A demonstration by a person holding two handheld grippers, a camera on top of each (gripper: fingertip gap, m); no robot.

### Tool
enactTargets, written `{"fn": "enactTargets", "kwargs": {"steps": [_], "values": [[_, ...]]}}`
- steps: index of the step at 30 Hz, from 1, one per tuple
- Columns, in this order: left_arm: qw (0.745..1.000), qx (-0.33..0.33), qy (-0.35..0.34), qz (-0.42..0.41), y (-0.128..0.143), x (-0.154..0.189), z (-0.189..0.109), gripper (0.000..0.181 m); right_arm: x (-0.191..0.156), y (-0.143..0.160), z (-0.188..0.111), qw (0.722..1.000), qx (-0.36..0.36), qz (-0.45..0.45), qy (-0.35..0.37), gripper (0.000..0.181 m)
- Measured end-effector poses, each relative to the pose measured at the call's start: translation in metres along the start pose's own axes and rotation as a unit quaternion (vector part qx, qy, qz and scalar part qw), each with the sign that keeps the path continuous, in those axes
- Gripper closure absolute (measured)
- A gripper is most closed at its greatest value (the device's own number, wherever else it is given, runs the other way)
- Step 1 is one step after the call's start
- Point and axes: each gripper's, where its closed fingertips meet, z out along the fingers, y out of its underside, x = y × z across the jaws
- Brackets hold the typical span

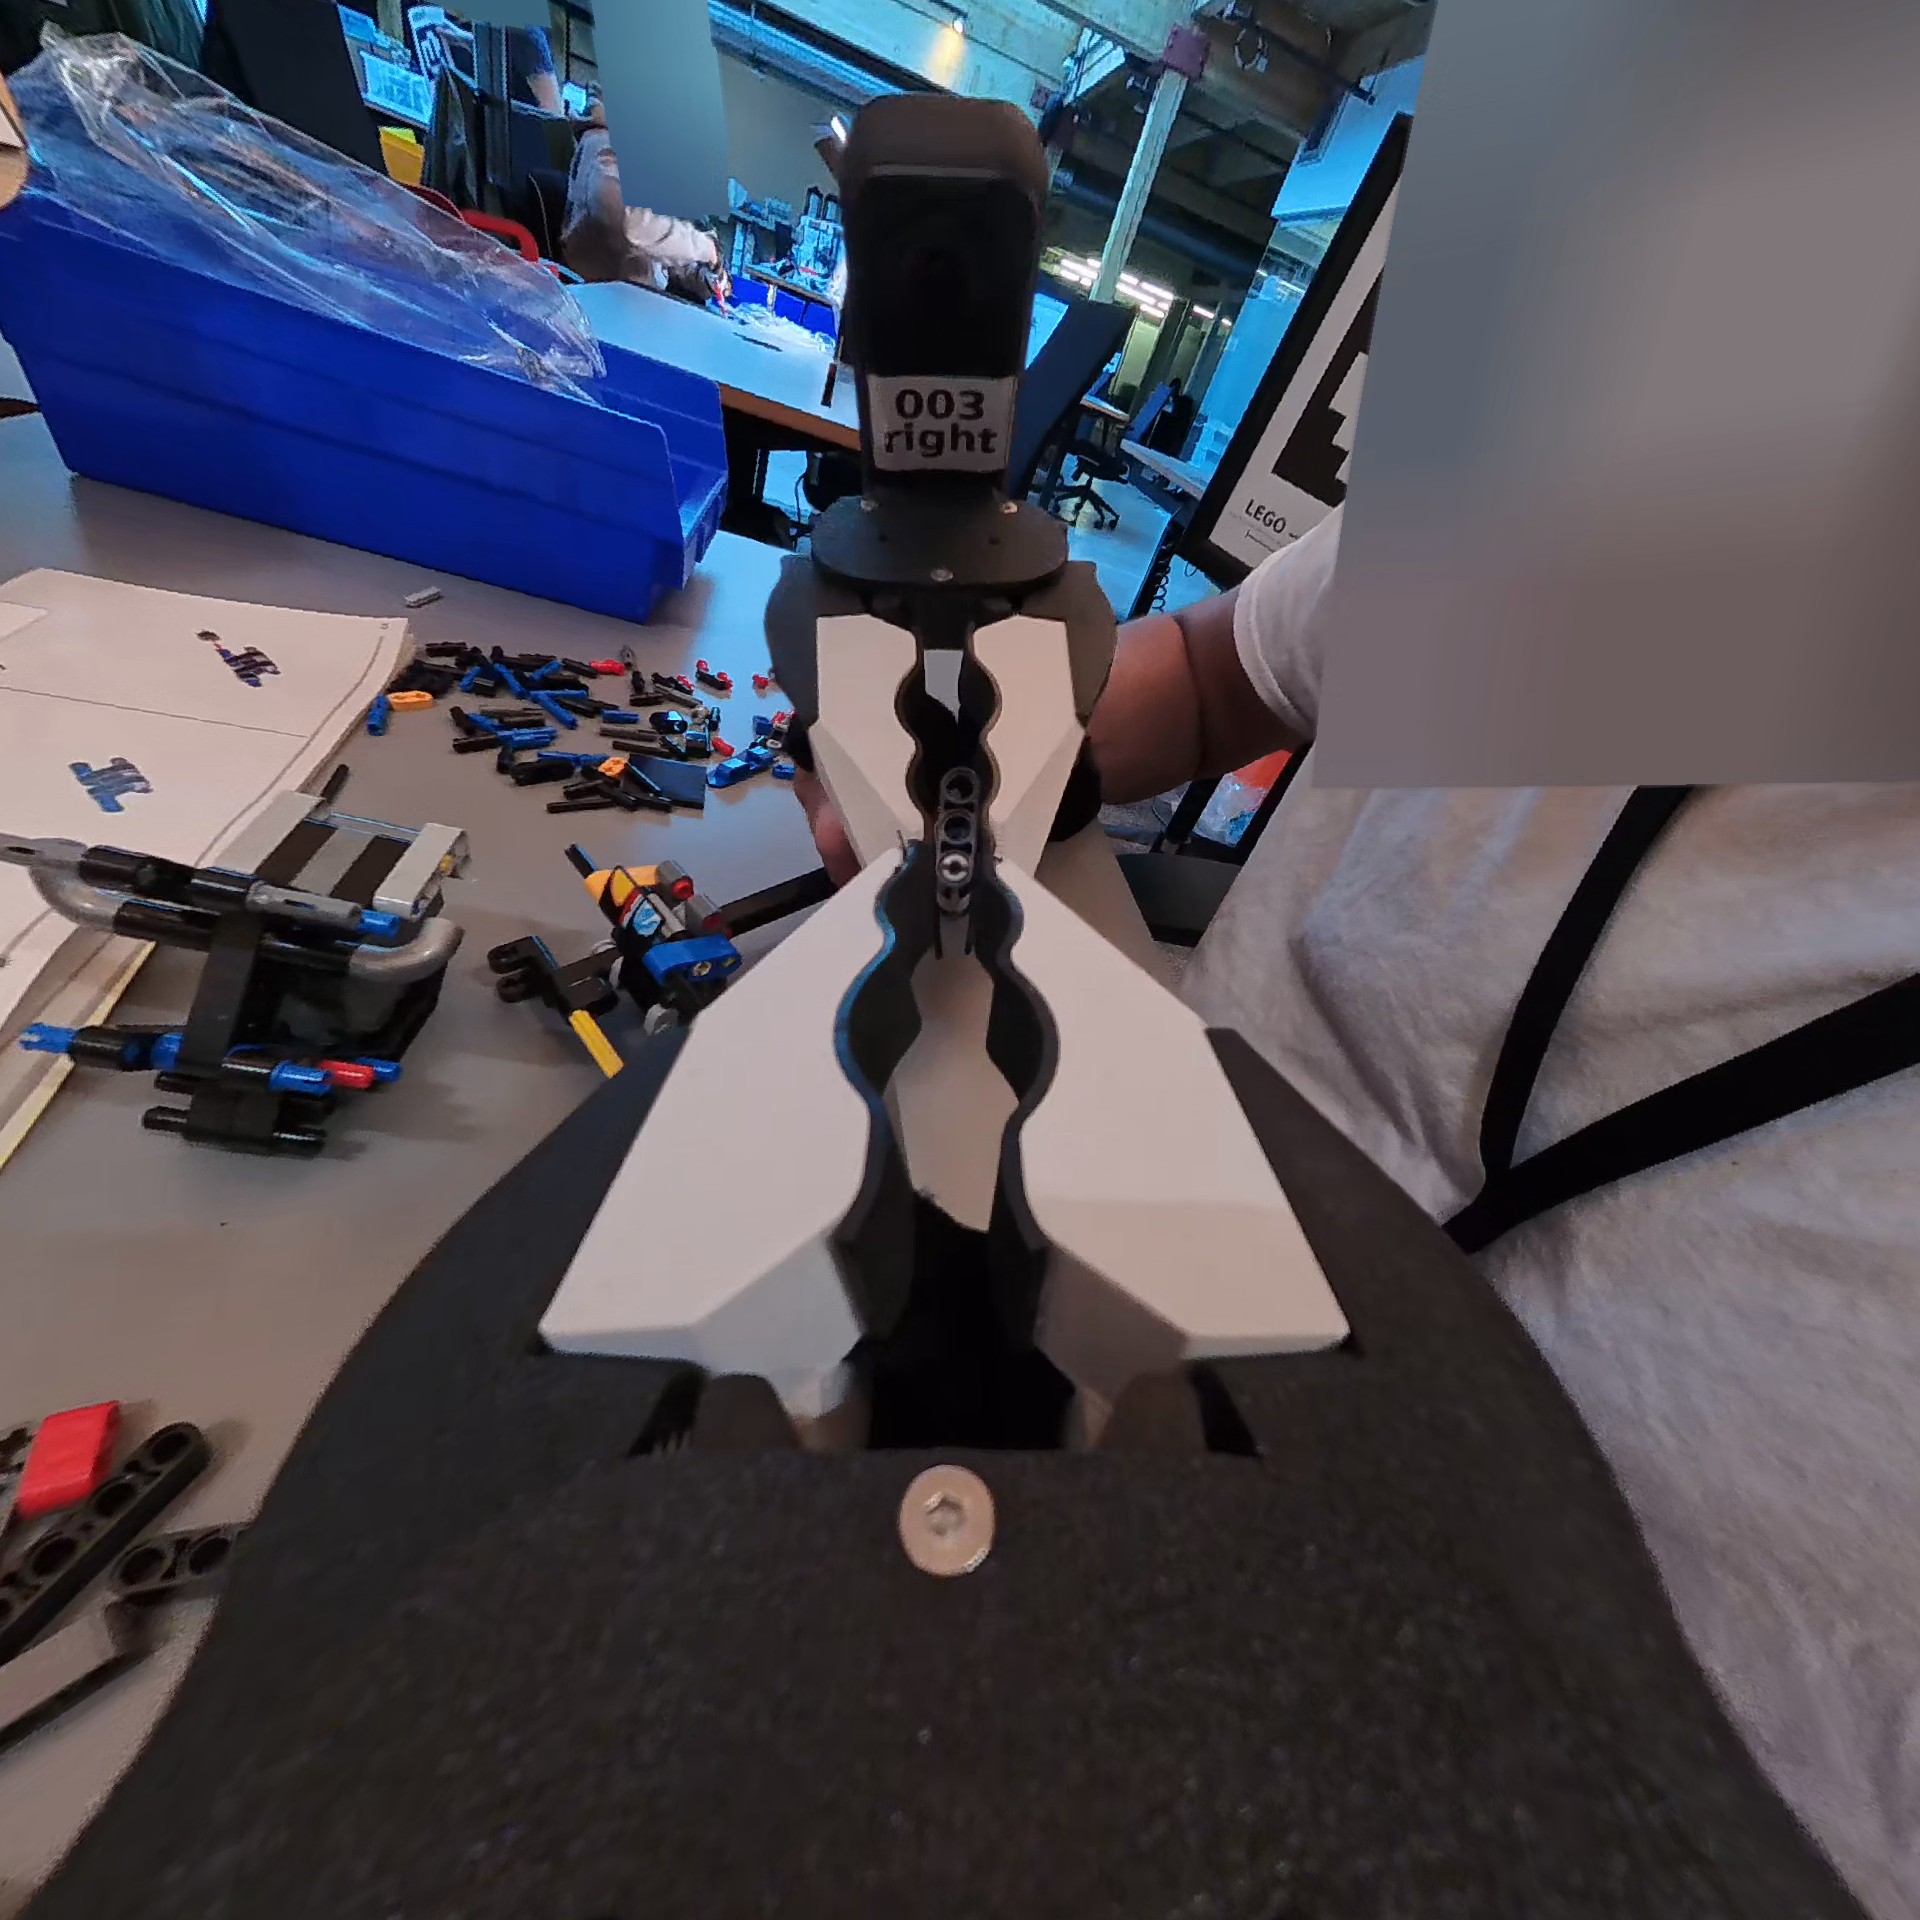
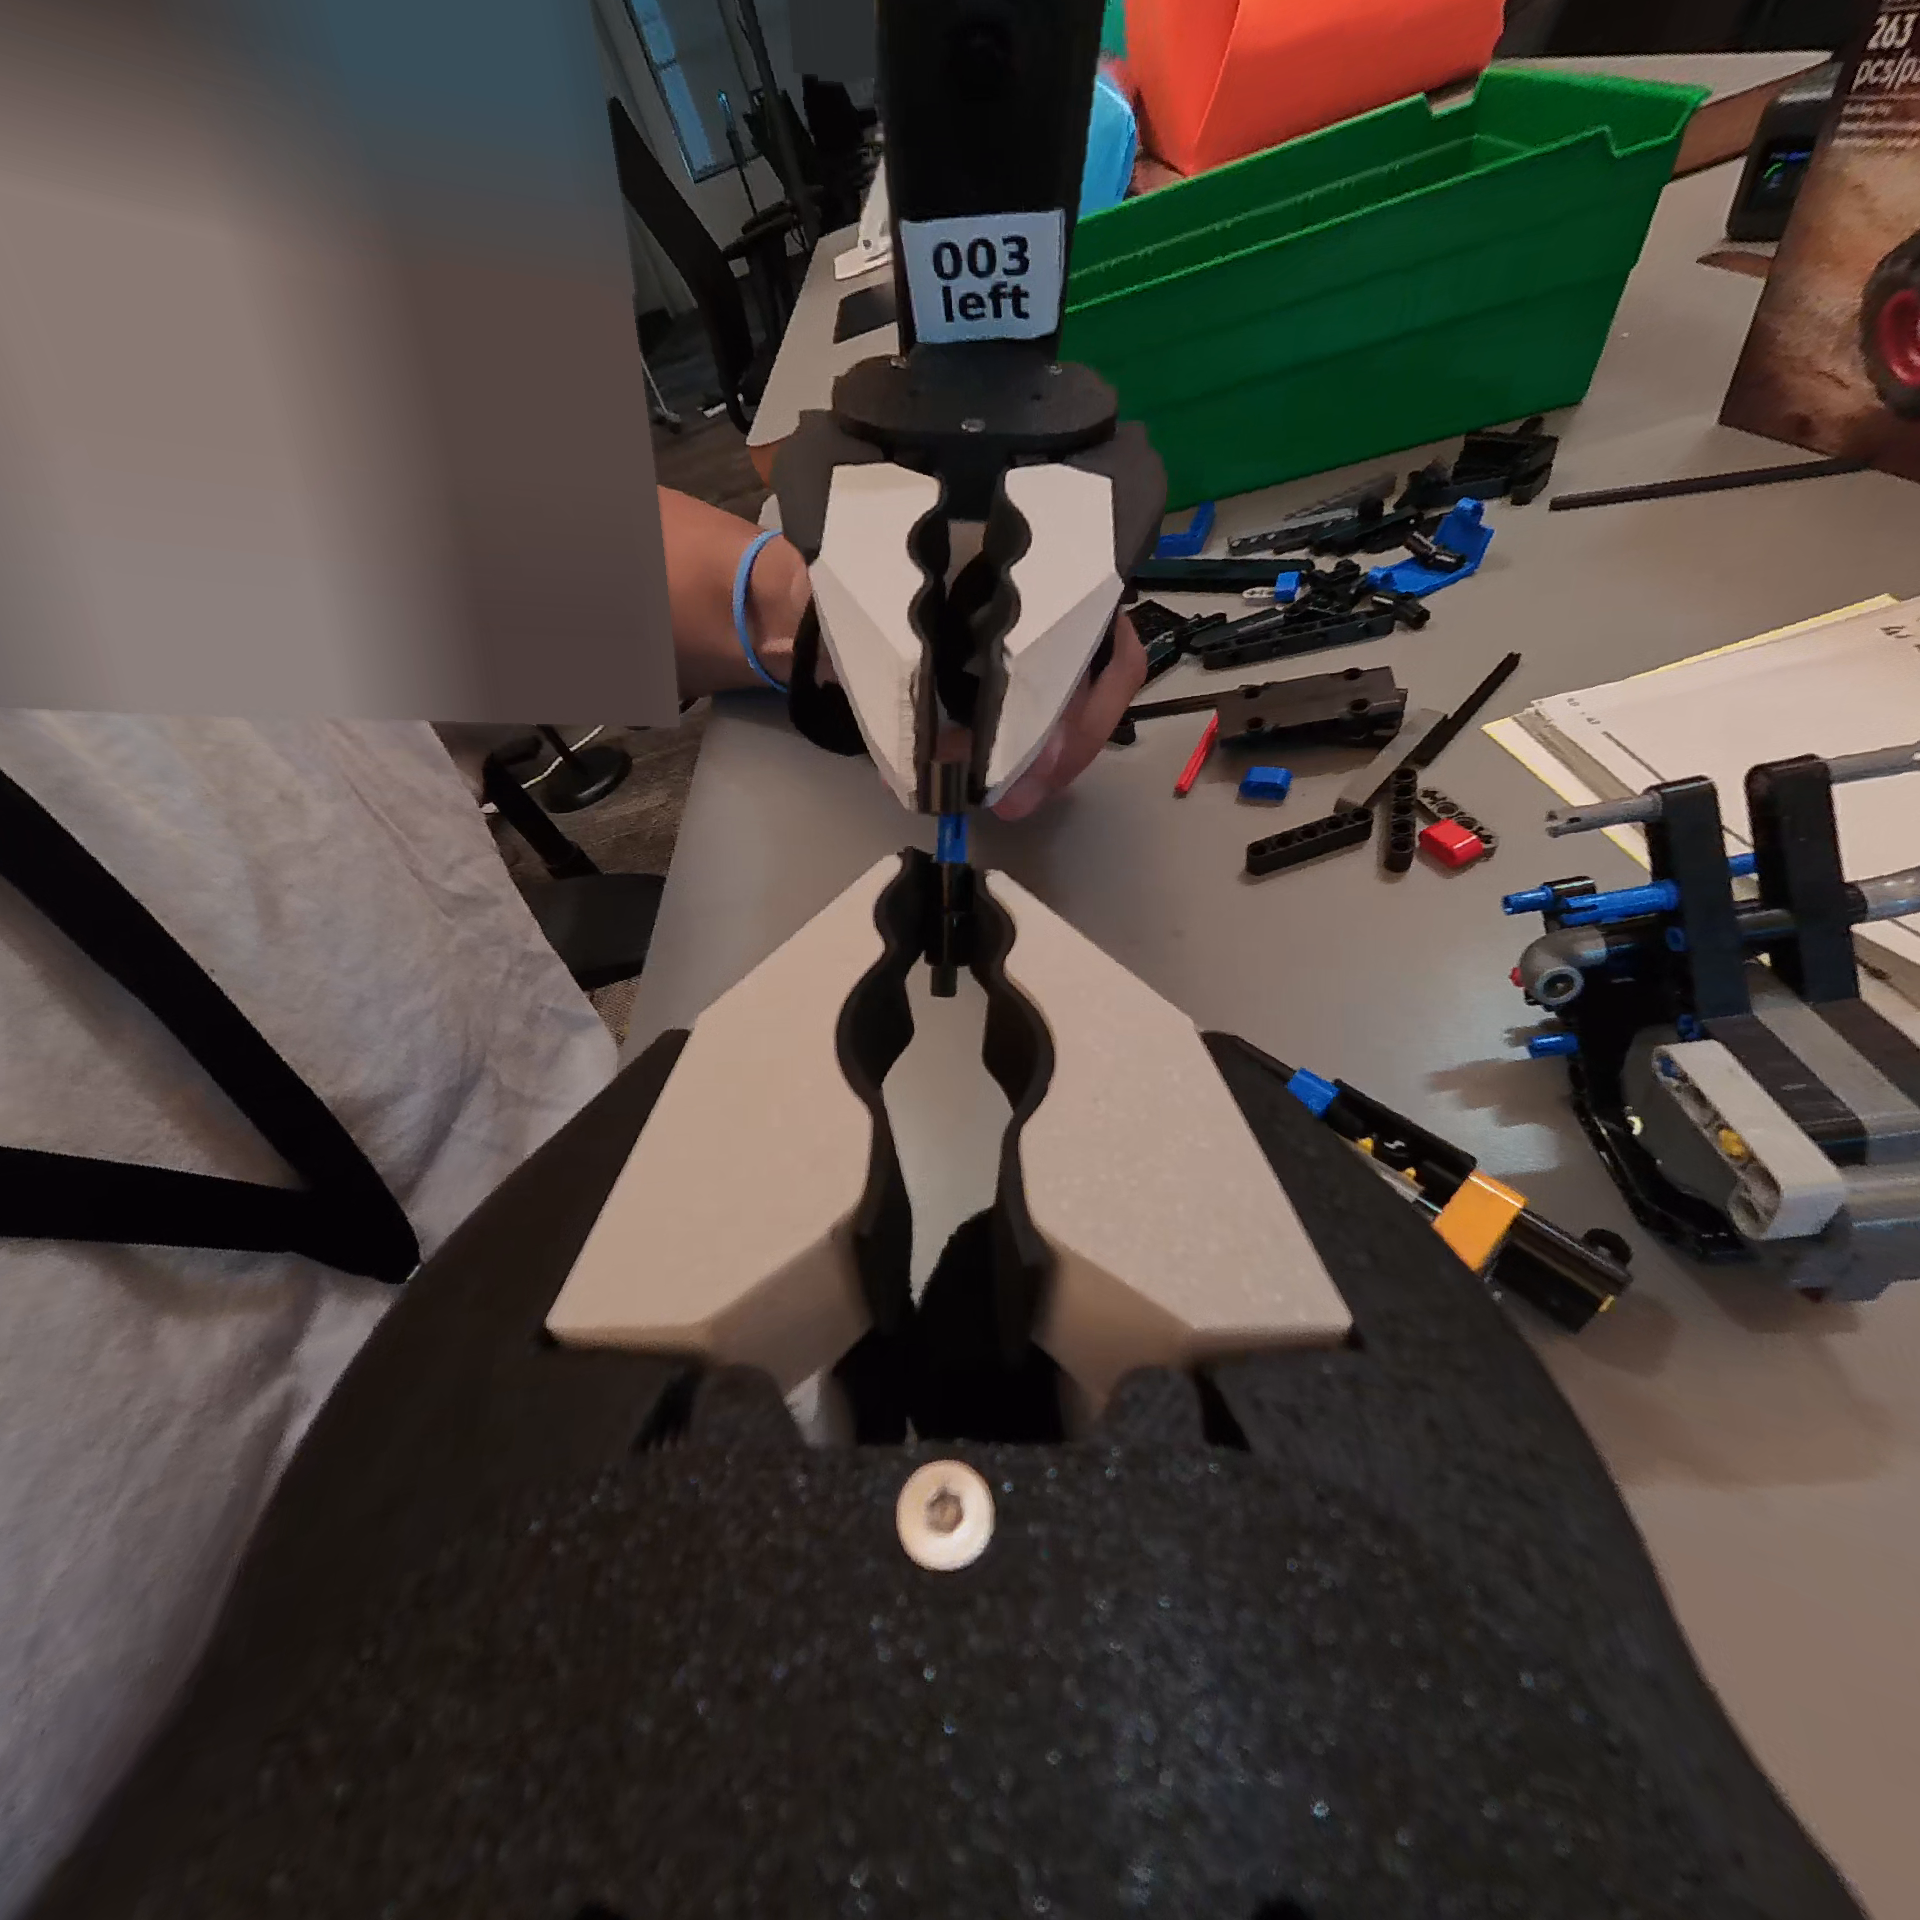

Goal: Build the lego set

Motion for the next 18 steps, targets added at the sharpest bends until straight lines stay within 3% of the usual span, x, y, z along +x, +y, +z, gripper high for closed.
{"fn": "enactTargets", "kwargs": {"steps": [7, 10, 12, 15, 18], "values": [[0.999, -0.026, -0.01, -0.042, 0.0, -0.011, -0.003, 0.176, 0.007, 0.0, 0.003, 1.0, -0.005, 0.025, 0.009, 0.174], [0.991, -0.032, 0.012, -0.128, 0.002, -0.016, -0.006, 0.176, 0.01, 0.001, -0.001, 0.995, -0.04, -0.083, 0.046, 0.148], [0.983, -0.044, 0.019, -0.176, 0.007, -0.018, -0.007, 0.176, 0.012, -0.002, -0.007, 0.972, -0.069, -0.203, 0.091, 0.144], [0.974, -0.07, 0.026, -0.212, 0.016, -0.016, -0.007, 0.176, 0.015, -0.007, -0.016, 0.905, -0.137, -0.371, 0.158, 0.141], [0.967, -0.106, 0.045, -0.228, 0.026, -0.008, -0.006, 0.176, 0.011, -0.001, -0.017, 0.855, -0.209, -0.453, 0.141, 0.14]]}}
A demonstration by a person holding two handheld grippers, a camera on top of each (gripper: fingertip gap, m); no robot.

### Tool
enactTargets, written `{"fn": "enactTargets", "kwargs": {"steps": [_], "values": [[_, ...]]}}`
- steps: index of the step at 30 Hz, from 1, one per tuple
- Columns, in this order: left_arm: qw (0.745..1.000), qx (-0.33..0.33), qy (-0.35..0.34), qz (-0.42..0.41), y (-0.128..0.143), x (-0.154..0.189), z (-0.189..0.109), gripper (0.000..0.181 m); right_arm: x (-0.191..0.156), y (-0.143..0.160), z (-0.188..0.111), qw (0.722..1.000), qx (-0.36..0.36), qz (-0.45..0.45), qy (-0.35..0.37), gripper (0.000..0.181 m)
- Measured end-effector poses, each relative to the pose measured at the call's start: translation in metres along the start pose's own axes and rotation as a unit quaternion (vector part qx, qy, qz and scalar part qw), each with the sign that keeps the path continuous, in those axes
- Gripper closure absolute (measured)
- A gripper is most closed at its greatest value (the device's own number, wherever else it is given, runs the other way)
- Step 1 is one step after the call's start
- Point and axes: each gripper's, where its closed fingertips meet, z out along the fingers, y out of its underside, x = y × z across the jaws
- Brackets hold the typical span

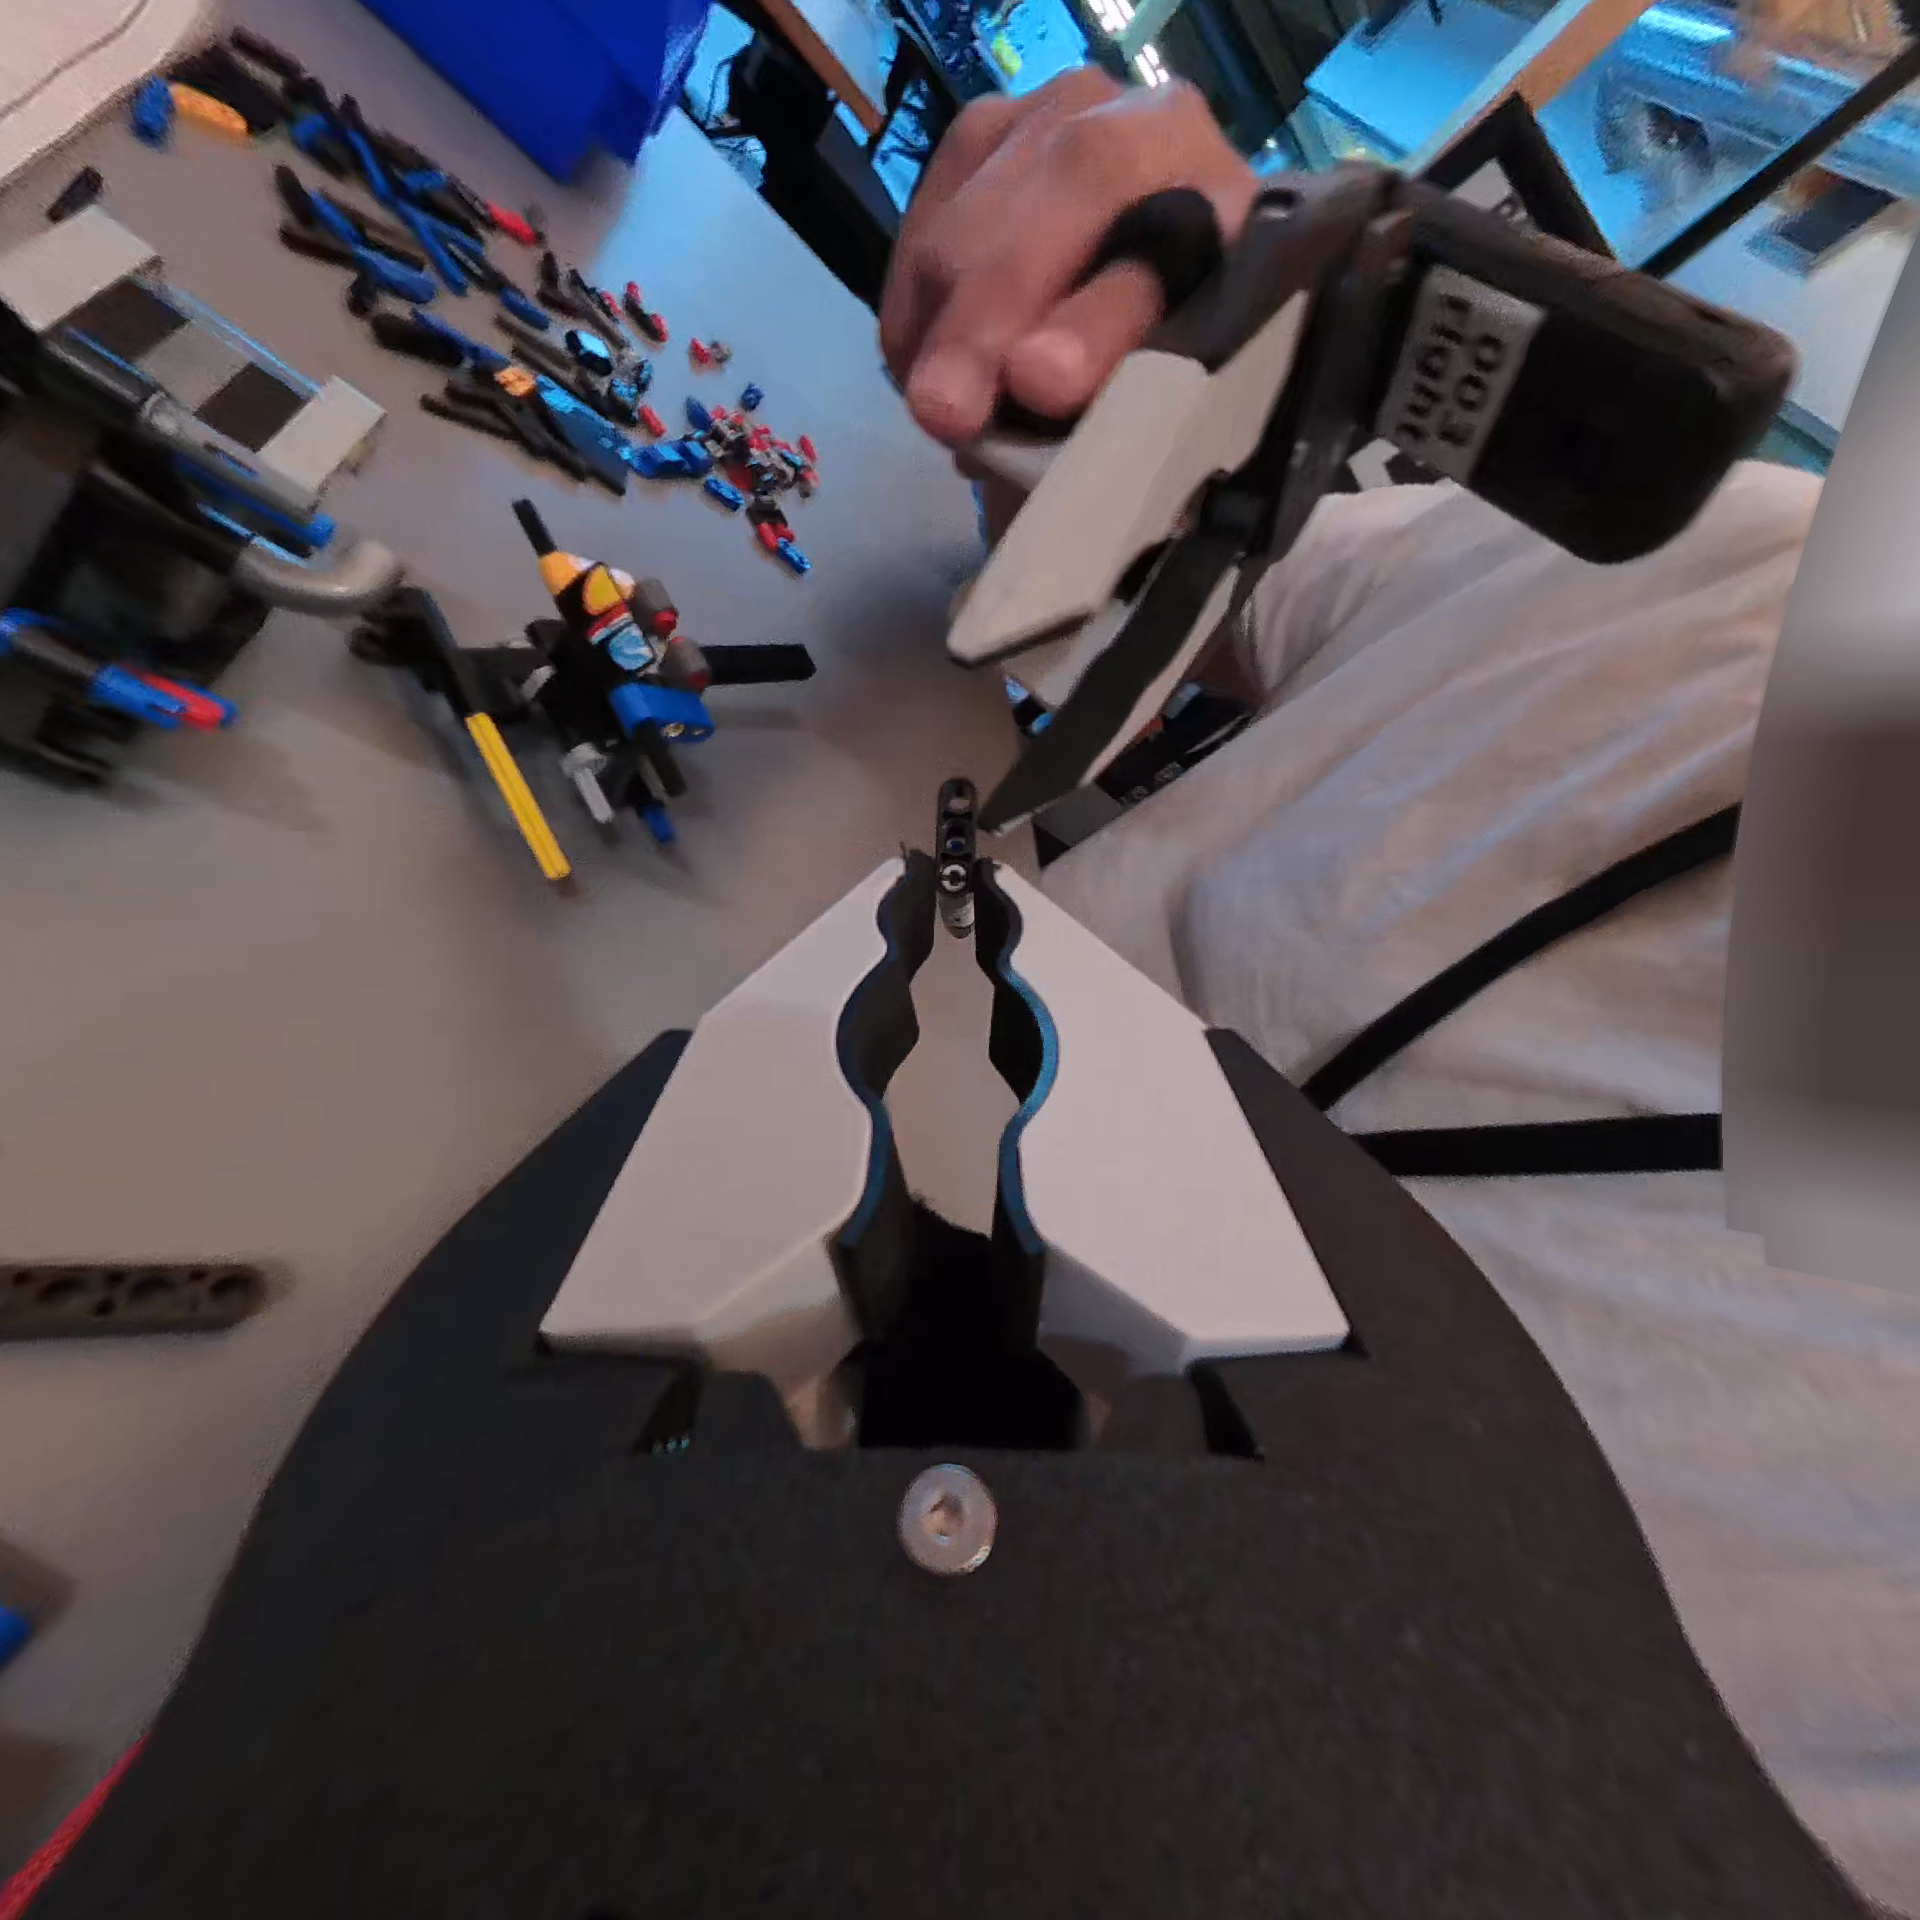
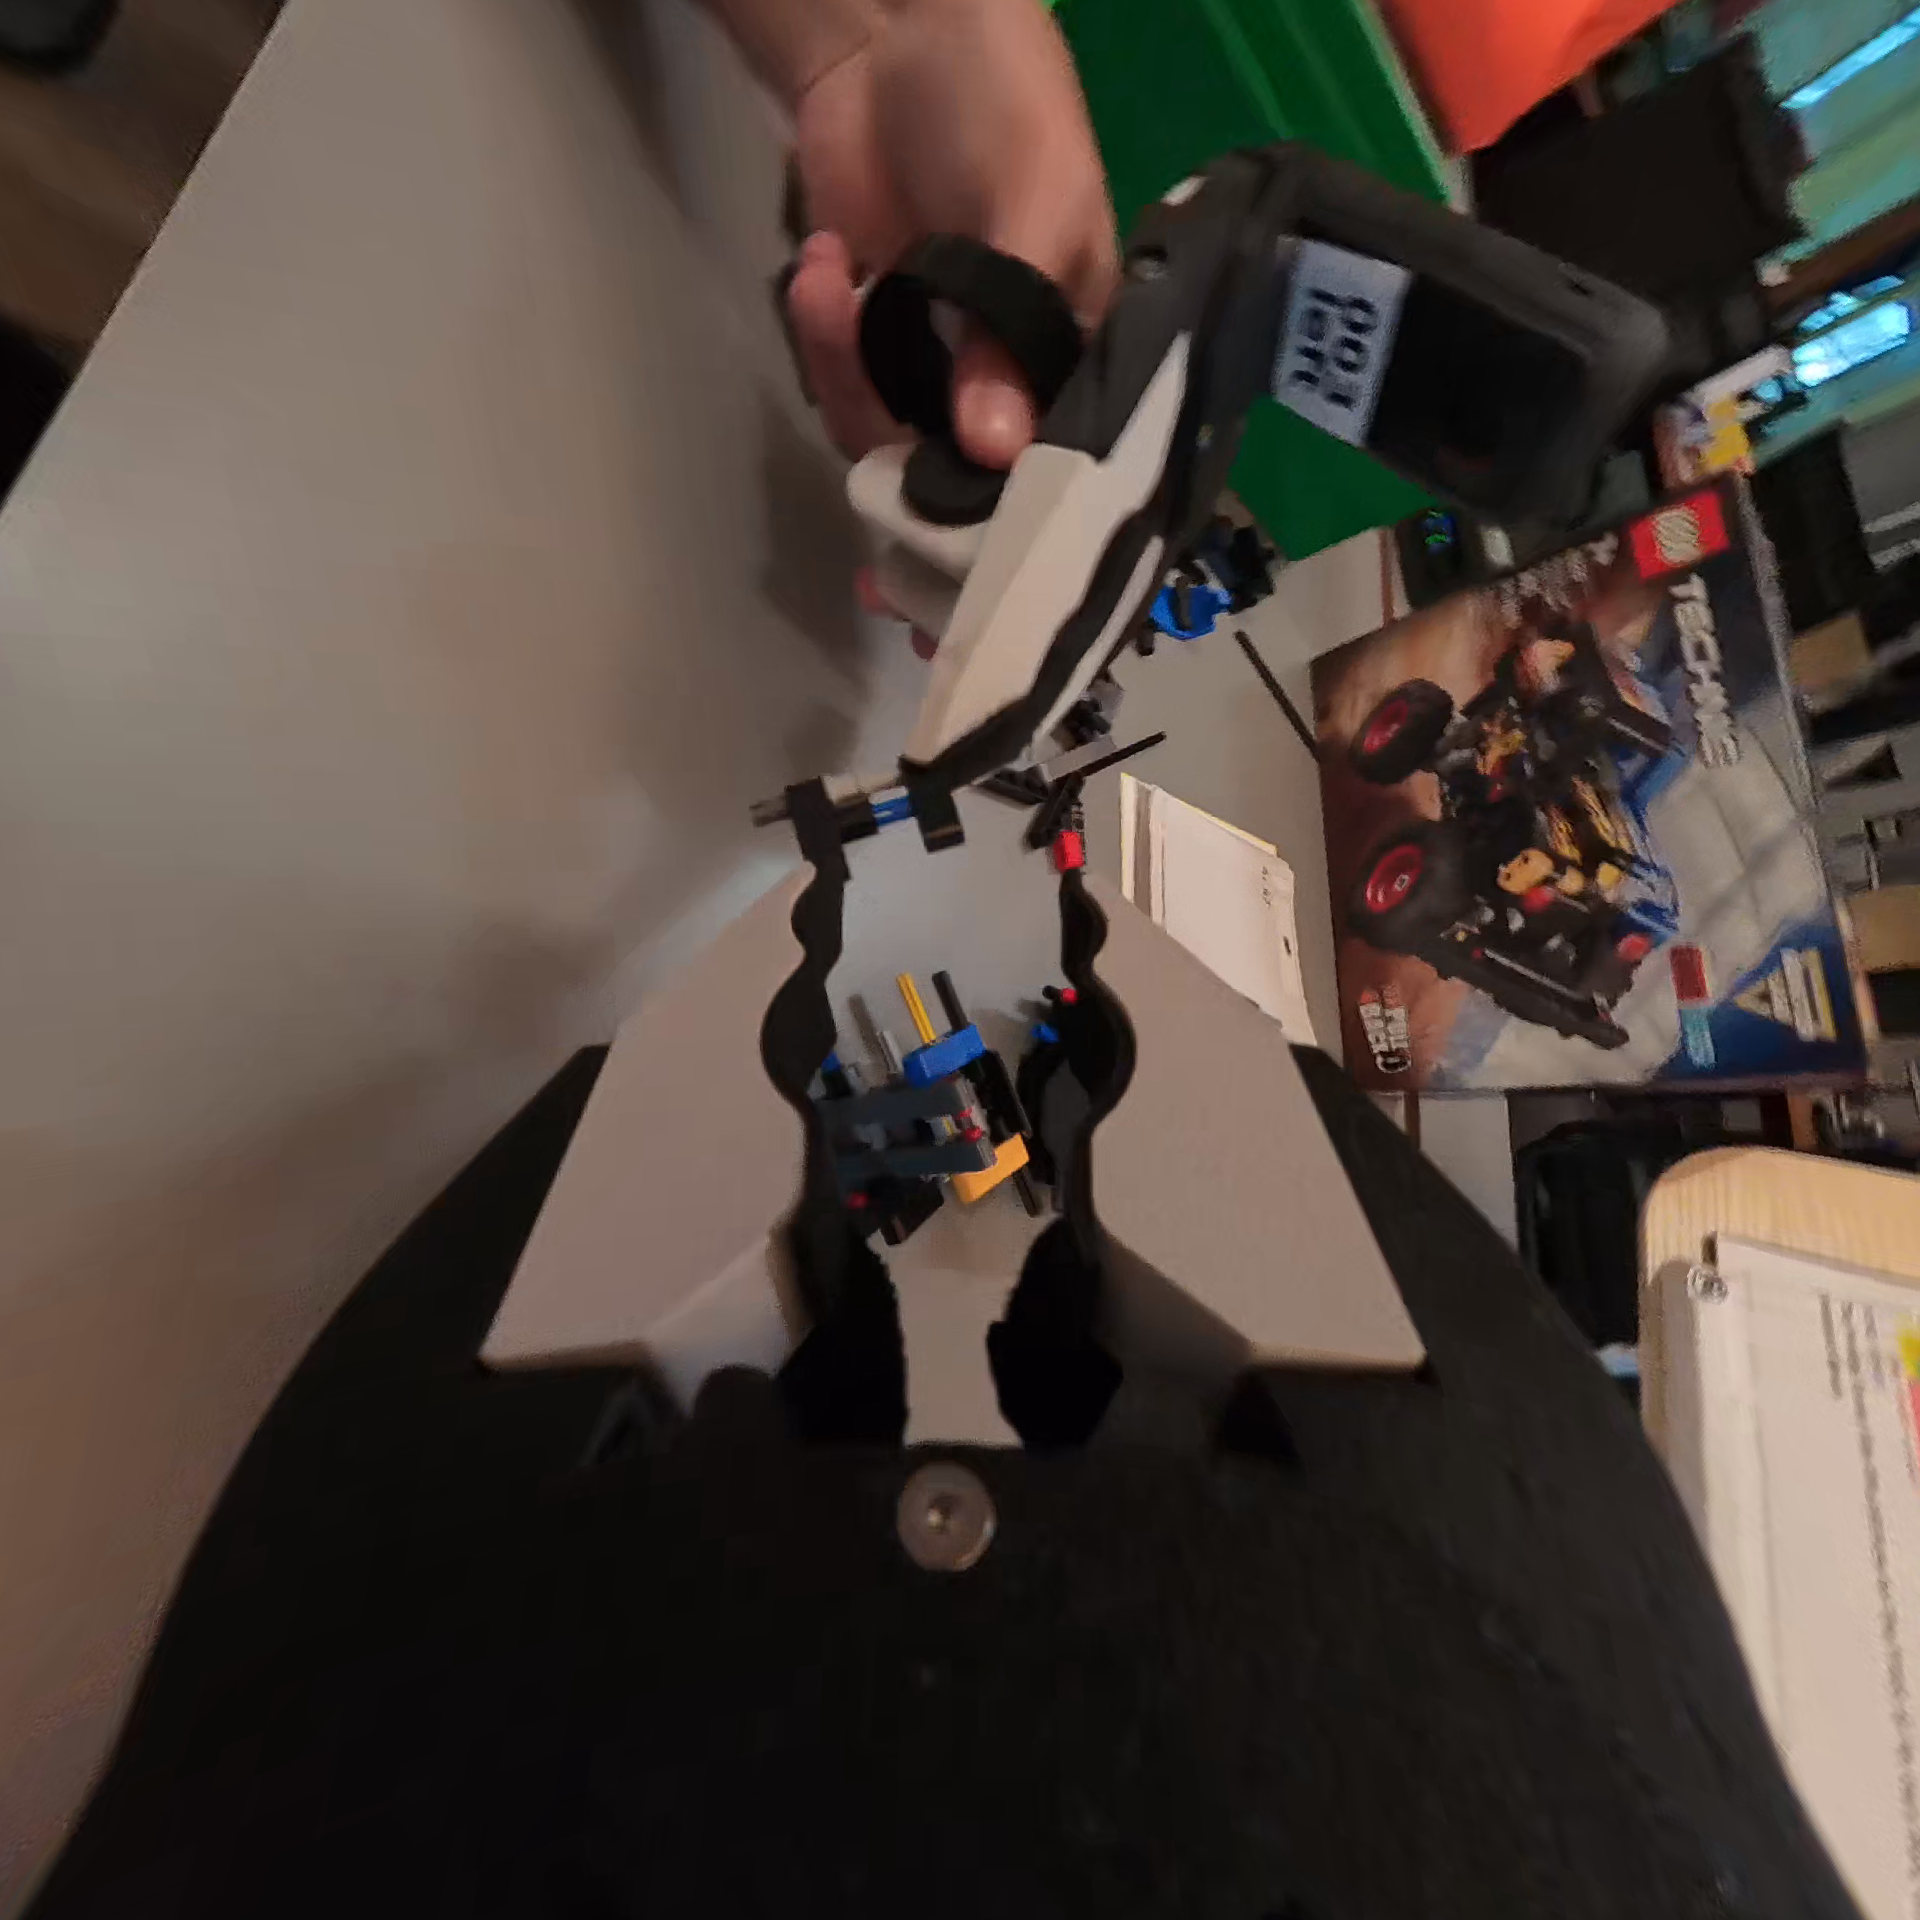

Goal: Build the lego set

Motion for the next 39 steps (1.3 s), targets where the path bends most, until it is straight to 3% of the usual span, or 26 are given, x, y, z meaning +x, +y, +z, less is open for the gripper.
{"fn": "enactTargets", "kwargs": {"steps": [4, 7, 10, 14, 18, 22, 29, 32, 34, 39], "values": [[1.0, -0.01, 0.004, -0.015, 0.005, 0.0, 0.004, 0.176, -0.024, -0.002, 0.011, 0.995, -0.032, -0.049, -0.079, 0.141], [1.0, -0.009, -0.001, -0.027, 0.007, -0.003, 0.006, 0.176, -0.028, 0.008, 0.025, 0.991, -0.074, -0.086, -0.073, 0.144], [0.999, -0.009, -0.009, -0.032, 0.008, -0.006, 0.007, 0.176, -0.028, 0.014, 0.032, 0.987, -0.099, -0.113, -0.055, 0.146], [0.999, 0.027, -0.043, -0.009, -0.004, -0.013, 0.002, 0.176, -0.016, 0.019, 0.034, 0.99, -0.115, -0.079, -0.032, 0.147], [0.997, 0.04, -0.065, 0.02, -0.01, -0.015, 0.003, 0.156, 0.003, 0.016, 0.034, 0.993, -0.102, -0.054, 0.021, 0.148], [0.993, 0.069, -0.079, 0.052, -0.017, -0.013, 0.006, 0.175, 0.014, 0.014, 0.037, 0.991, -0.088, -0.057, 0.084, 0.148], [0.986, 0.097, -0.094, 0.099, -0.022, -0.009, 0.007, 0.174, 0.023, 0.011, 0.032, 0.968, -0.083, -0.153, 0.18, 0.148], [0.984, 0.095, -0.104, 0.108, -0.023, -0.007, 0.009, 0.164, 0.019, 0.014, 0.034, 0.964, -0.084, -0.17, 0.187, 0.147], [0.98, 0.091, -0.121, 0.127, -0.021, -0.01, 0.009, 0.176, 0.016, 0.011, 0.033, 0.965, -0.068, -0.174, 0.185, 0.148], [0.98, 0.1, -0.128, 0.119, -0.024, -0.01, 0.006, 0.177, 0.02, 0.01, 0.033, 0.964, -0.063, -0.166, 0.199, 0.148]]}}
